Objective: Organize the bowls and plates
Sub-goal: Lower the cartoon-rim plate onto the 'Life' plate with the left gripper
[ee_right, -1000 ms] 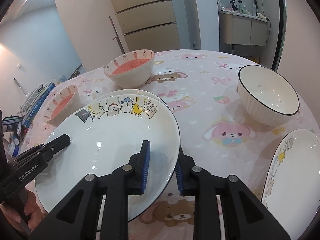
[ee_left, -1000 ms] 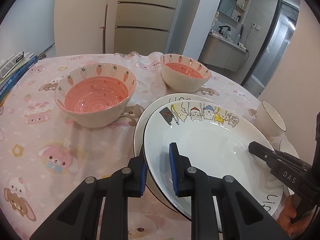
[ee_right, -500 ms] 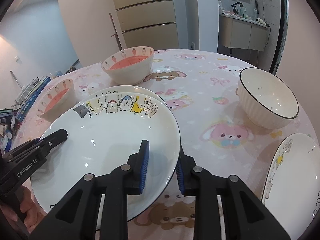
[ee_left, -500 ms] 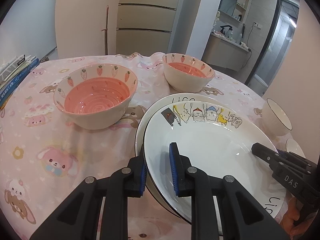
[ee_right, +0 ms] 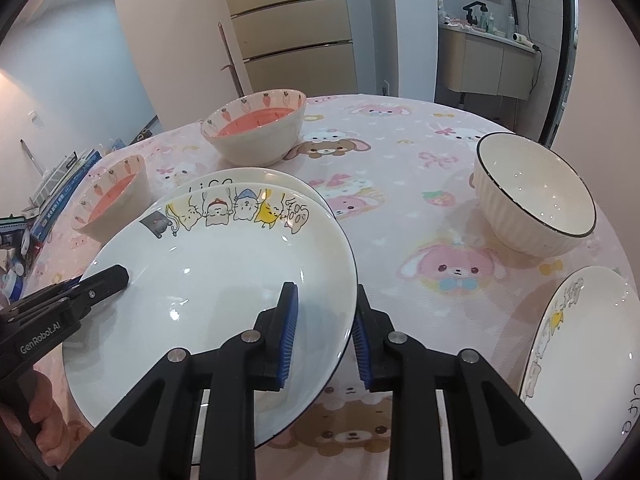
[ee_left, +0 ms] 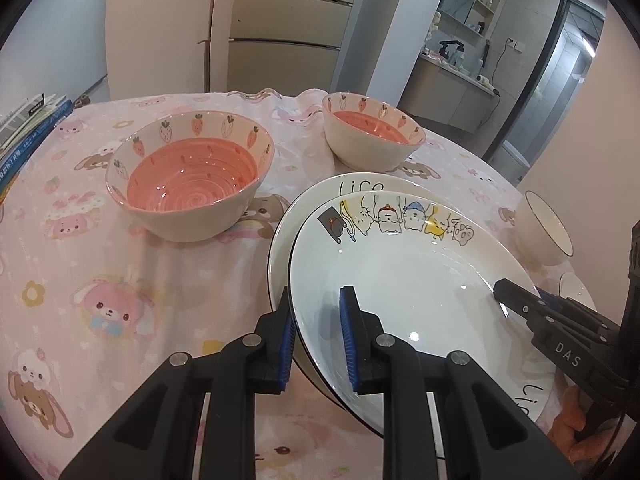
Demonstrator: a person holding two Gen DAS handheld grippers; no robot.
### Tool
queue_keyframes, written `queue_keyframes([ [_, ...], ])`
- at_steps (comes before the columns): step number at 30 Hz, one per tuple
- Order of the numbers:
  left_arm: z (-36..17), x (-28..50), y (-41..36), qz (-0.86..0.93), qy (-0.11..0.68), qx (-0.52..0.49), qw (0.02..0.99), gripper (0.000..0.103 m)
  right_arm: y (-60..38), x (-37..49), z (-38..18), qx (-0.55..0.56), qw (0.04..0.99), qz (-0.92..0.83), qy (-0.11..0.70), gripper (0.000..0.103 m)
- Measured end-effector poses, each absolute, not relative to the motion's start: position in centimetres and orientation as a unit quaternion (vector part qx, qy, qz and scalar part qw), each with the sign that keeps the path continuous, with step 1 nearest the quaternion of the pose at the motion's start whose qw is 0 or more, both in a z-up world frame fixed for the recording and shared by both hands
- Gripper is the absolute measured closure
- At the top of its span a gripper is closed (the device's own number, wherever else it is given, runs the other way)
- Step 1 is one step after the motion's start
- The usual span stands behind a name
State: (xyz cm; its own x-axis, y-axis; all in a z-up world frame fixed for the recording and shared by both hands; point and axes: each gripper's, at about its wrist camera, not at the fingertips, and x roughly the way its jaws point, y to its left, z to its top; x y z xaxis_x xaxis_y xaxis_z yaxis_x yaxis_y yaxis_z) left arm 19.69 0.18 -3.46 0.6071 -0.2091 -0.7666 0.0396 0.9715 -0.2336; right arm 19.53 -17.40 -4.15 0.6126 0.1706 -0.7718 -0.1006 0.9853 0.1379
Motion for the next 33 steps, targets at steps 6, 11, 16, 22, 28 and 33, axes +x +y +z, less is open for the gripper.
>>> queue_keyframes([
  [6, -3.1, 19.3, 0.1, -0.083, 0.462, -0.098, 0.878, 0.079, -17.5, 19.3, -3.9, 0.029, 0.901, 0.063, 0.428, 0.083],
  [11, -2.5, 18.8, 0.6, -0.102, 0.477, -0.117, 0.865, 0.074, -18.4, 19.5, -3.7, 0.050, 0.899, 0.070, 0.430, 0.088],
  [16, -2.4, 18.6, 1.7, -0.087, 0.482, -0.130, 0.862, 0.051, -18.5, 19.4, -3.7, 0.059, 0.897, 0.078, 0.431, 0.090],
  [22, -3.0, 18.6, 1.0, -0.081, 0.503, -0.099, 0.855, 0.057, -18.6, 19.4, -3.6, 0.066, 0.895, 0.081, 0.433, 0.091],
  [28, -2.1, 17.4, 2.3, -0.096, 0.490, -0.123, 0.858, 0.063, -18.2, 19.1, -3.4, 0.045, 0.894, 0.078, 0.440, 0.090],
  [33, -2.5, 17.6, 1.6, -0.112, 0.502, -0.118, 0.850, 0.083, -18.9, 19.1, -3.2, 0.065, 0.887, 0.089, 0.449, 0.090],
])
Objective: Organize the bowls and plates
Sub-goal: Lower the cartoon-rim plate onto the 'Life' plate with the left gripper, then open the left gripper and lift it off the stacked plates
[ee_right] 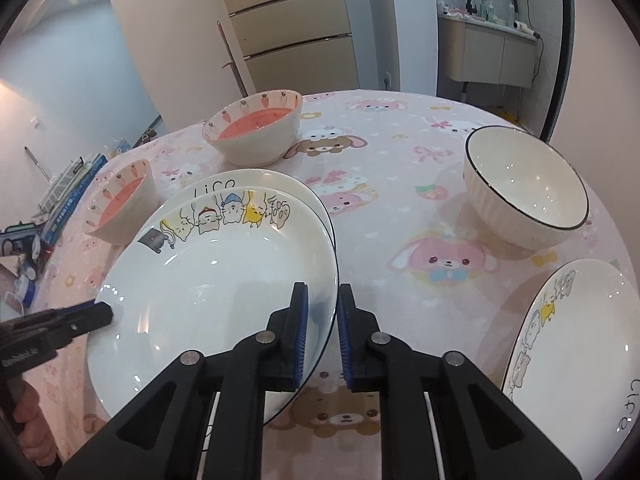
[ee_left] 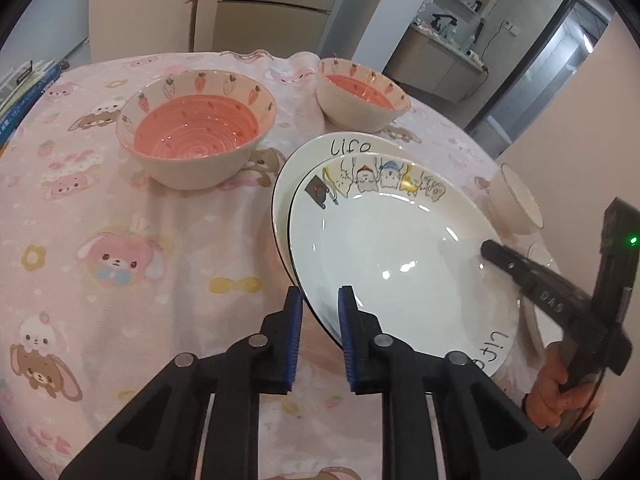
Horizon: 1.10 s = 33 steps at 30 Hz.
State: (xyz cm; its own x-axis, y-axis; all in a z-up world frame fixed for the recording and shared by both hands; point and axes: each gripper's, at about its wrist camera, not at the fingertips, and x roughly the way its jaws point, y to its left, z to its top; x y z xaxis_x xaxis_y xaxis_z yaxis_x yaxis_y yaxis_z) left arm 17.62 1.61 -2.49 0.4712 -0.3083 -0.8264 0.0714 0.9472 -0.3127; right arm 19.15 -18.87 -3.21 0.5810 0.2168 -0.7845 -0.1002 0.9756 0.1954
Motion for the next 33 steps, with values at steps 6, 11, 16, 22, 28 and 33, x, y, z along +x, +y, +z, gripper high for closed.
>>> queue_keyframes([
  [6, -2.4, 17.6, 1.4, -0.105, 0.498, -0.115, 0.853, 0.084, -18.6, 18.7, -2.8, 0.050, 0.893, 0.081, 0.440, 0.092],
  [11, -2.6, 18.0, 1.2, -0.086, 0.490, -0.111, 0.860, 0.085, -18.9, 19.4, -3.3, 0.071, 0.894, 0.085, 0.435, 0.092],
  [16, -2.9, 18.4, 1.1, -0.067, 0.473, -0.099, 0.873, 0.085, -18.6, 20.3, -3.8, 0.078, 0.896, 0.081, 0.430, 0.092],
  [22, -3.2, 18.8, 1.3, -0.061, 0.460, -0.098, 0.880, 0.085, -17.7, 20.5, -3.8, 0.052, 0.906, 0.066, 0.415, 0.092],
  [28, -1.2, 17.5, 1.3, -0.071, 0.414, -0.093, 0.903, 0.085, -18.1, 19.8, -3.2, 0.051, 0.911, 0.070, 0.403, 0.092],
  [33, 1.8, 15.0, -0.3, -0.072, 0.342, -0.055, 0.935, 0.085, -18.2, 18.3, -1.1, 0.036, 0.928, 0.073, 0.364, 0.089],
])
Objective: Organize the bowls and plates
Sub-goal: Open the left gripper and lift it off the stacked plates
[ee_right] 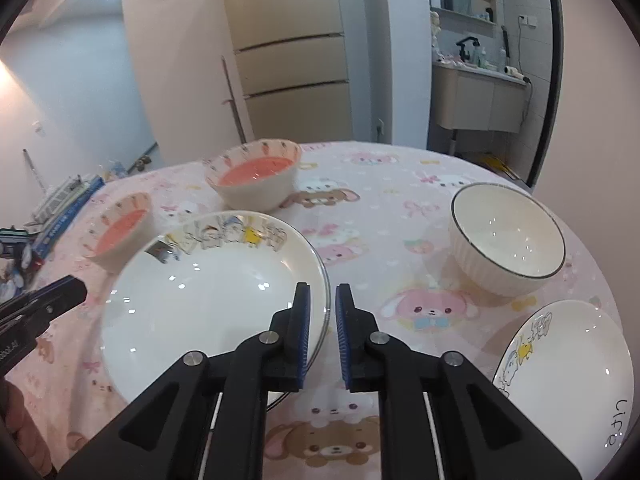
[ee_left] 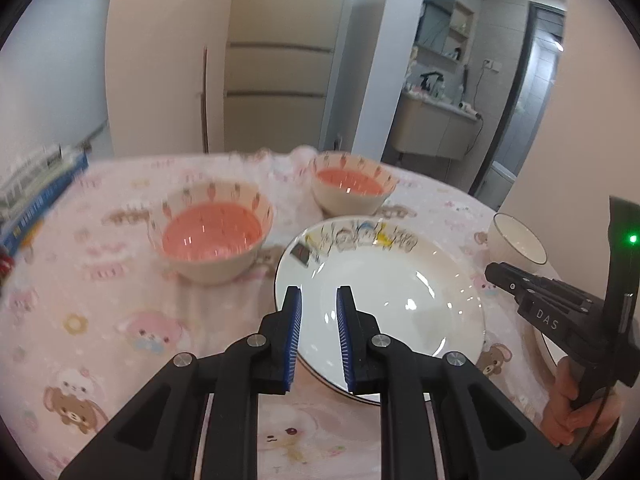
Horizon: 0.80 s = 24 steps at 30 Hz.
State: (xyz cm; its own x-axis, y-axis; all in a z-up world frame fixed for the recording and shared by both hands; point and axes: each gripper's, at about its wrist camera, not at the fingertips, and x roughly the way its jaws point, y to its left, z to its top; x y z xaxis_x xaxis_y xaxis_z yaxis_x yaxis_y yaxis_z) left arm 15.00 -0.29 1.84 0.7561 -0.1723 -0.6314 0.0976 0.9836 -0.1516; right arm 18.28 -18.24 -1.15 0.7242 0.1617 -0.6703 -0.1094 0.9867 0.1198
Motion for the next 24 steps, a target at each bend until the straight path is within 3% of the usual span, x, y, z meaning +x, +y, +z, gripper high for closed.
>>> queue_keyframes([
  [4, 4.2, 13.0, -1.3, -0.075, 0.288, -0.041, 0.954, 0.080, -18.6, 16.3, 1.4, 0.039, 0.940, 0.086, 0.329, 0.077],
  [5, 4.7, 12.6, -1.4, -0.075, 0.275, -0.042, 0.957, 0.066, -18.7, 15.8, 2.0, 0.036, 0.943, 0.085, 0.318, 0.074],
  [6, 5.4, 12.0, -1.4, -0.075, 0.262, -0.043, 0.961, 0.040, -18.7, 15.3, 2.7, 0.032, 0.947, 0.083, 0.307, 0.072],
  [8, 6.7, 10.9, -1.5, -0.069, 0.226, -0.044, 0.971, 0.017, -19.0, 14.1, 4.0, 0.026, 0.955, 0.083, 0.283, 0.060],
  [12, 9.1, 8.9, -2.0, -0.050, 0.181, -0.017, 0.982, 0.016, -19.8, 12.0, 6.3, 0.024, 0.966, 0.085, 0.242, 0.051],
  [14, 10.5, 7.8, -2.0, -0.045, 0.158, -0.022, 0.986, 0.010, -20.2, 10.9, 7.4, 0.020, 0.973, 0.078, 0.218, 0.034],
  [15, 11.0, 7.4, -1.9, -0.046, 0.149, -0.026, 0.987, 0.001, -20.4, 10.3, 7.9, 0.020, 0.976, 0.076, 0.204, 0.032],
  [18, 12.7, 5.4, -2.0, -0.042, 0.102, -0.027, 0.994, 0.000, -20.9, 8.7, 9.6, 0.015, 0.983, 0.072, 0.167, 0.019],
  [20, 13.6, 4.0, -2.4, -0.031, 0.074, -0.016, 0.997, 0.000, -21.2, 7.7, 10.5, 0.012, 0.987, 0.071, 0.147, 0.004],
  [24, 14.9, 2.3, -3.2, -0.033, 0.051, -0.009, 0.998, 0.000, -22.1, 5.7, 11.9, 0.016, 0.992, 0.070, 0.104, 0.000],
])
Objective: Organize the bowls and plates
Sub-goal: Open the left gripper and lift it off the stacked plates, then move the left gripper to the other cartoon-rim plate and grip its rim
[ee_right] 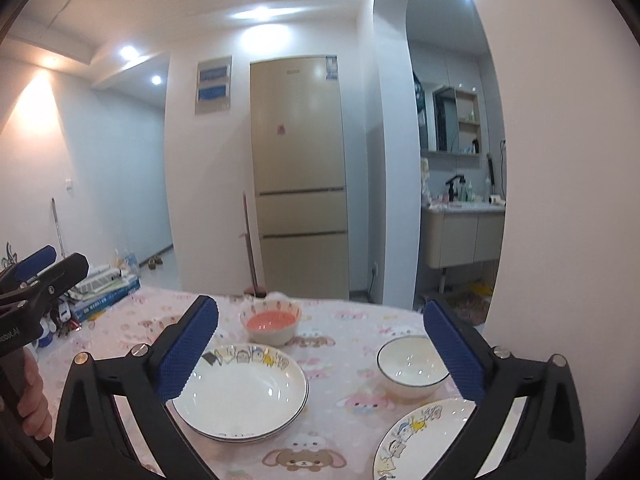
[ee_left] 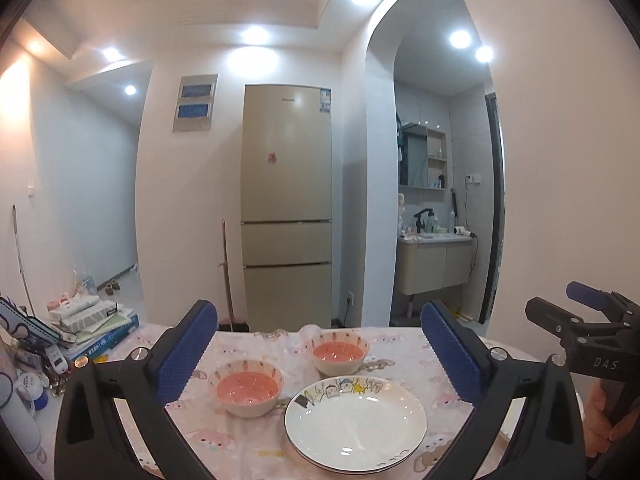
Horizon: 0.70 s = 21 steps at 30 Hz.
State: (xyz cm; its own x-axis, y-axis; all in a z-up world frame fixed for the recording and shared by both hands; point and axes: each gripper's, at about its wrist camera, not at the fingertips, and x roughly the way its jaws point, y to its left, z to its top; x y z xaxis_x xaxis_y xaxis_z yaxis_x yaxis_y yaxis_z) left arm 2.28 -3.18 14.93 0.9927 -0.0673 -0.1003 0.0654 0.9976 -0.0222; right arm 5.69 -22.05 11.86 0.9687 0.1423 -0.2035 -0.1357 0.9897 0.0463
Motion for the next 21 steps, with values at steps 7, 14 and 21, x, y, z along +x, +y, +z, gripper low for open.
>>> queue_keyframes([
  [7, 16.2, -0.4, -4.7, -0.051, 0.013, -0.007, 0.999, 0.000, -23.6, 3.1, 12.5, 0.009, 0.997, 0.036, 0.069, 0.000],
  [14, 15.8, -0.8, -6.6, -0.082, 0.019, -0.023, 0.996, 0.000, -25.8, 1.2, 12.7, 0.014, 0.998, 0.002, 0.059, 0.000],
  [21, 14.5, 0.1, -10.0, -0.114, 0.042, -0.021, 0.992, 0.000, -29.0, 0.0, 12.2, 0.022, 0.997, -0.040, 0.063, 0.000],
])
